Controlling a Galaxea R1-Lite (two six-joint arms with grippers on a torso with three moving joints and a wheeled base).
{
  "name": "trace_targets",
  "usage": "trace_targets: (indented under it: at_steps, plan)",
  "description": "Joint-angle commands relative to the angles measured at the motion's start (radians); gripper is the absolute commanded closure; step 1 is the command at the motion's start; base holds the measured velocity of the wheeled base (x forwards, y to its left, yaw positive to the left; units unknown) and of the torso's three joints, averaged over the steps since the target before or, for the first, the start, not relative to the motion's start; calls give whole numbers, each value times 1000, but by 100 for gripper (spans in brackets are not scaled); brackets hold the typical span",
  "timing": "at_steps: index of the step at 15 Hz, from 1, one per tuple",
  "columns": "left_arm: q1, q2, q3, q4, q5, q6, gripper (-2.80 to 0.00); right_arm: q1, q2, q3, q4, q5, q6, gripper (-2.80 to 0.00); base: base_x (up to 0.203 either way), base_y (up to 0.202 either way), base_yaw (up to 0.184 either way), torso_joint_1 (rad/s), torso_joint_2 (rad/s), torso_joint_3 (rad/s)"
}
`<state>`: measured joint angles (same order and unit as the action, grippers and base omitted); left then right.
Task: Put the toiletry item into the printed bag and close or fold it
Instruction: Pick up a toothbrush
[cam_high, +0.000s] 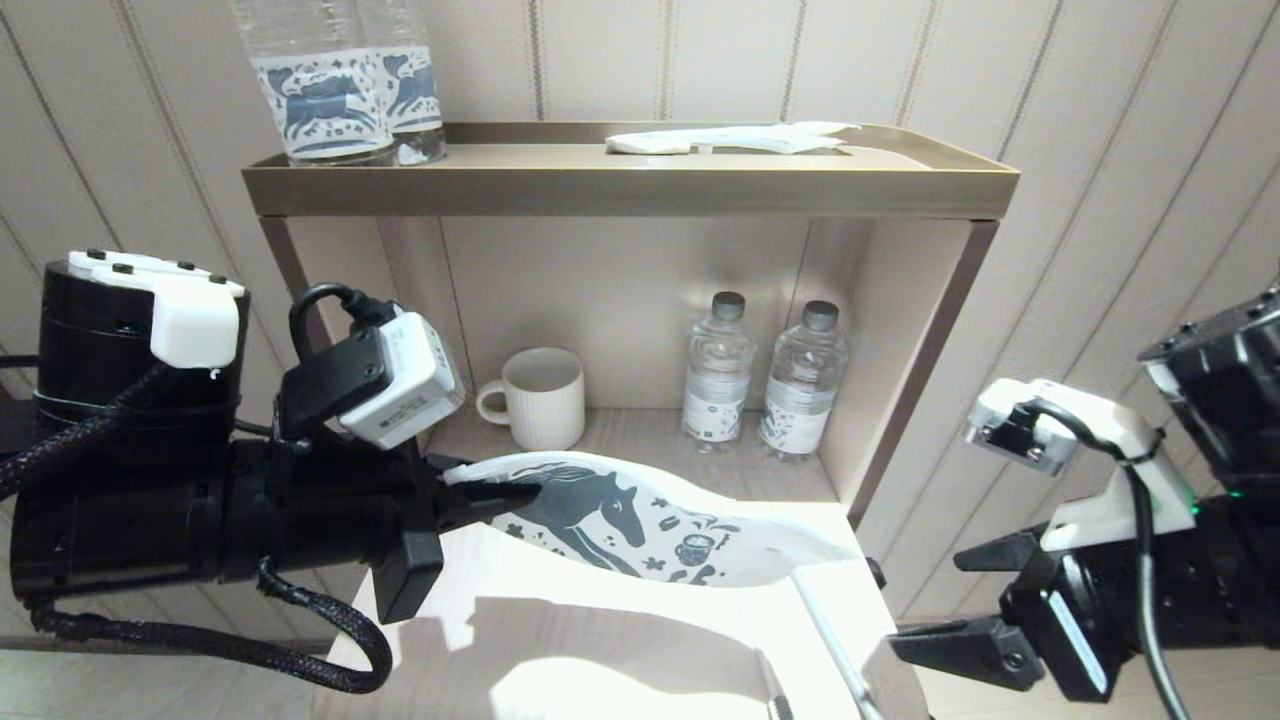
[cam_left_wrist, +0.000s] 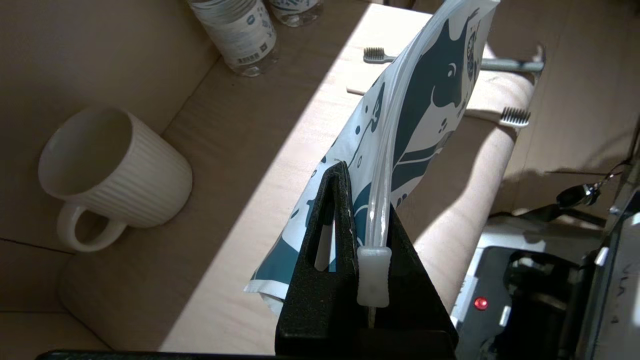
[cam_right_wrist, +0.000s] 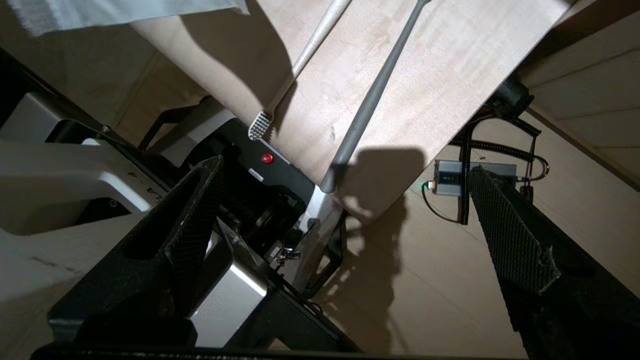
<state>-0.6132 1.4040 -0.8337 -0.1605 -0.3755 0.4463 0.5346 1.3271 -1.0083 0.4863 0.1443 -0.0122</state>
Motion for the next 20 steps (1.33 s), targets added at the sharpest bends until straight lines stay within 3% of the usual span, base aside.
trace_targets:
  at_steps: [1,4,7,12,13,14,15,20]
  plan:
    - [3,-8,3,-4,-6,-21,0,49,57,-15,7,-74,17,0,0,0,0,0,0,0]
    - [3,-2,-18,-5,-14,-24,0,92,64,-46,15,-108,25,0,0,0,0,0,0,0]
    - [3,-2,9,-82,-15,-25,0,107,87,-101,93,-109,38,0,0,0,0,0,0,0]
    - [4,16,29,-135,-6,-21,0,110,201,-86,87,-113,60,0,0,0,0,0,0,0]
    - [6,26,29,-135,-6,-22,0,110,227,-84,84,-122,62,-280,0,0,0,0,0,0]
    - [12,31,29,-137,-6,-22,0,109,254,-89,83,-135,62,-280,0,0,0,0,0,0]
    - [13,34,33,-140,-6,-21,0,108,272,-90,83,-140,63,0,0,0,0,0,0,0]
    - [13,52,38,-140,-5,-21,0,100,310,-73,38,-138,54,0,0,0,0,0,0,0]
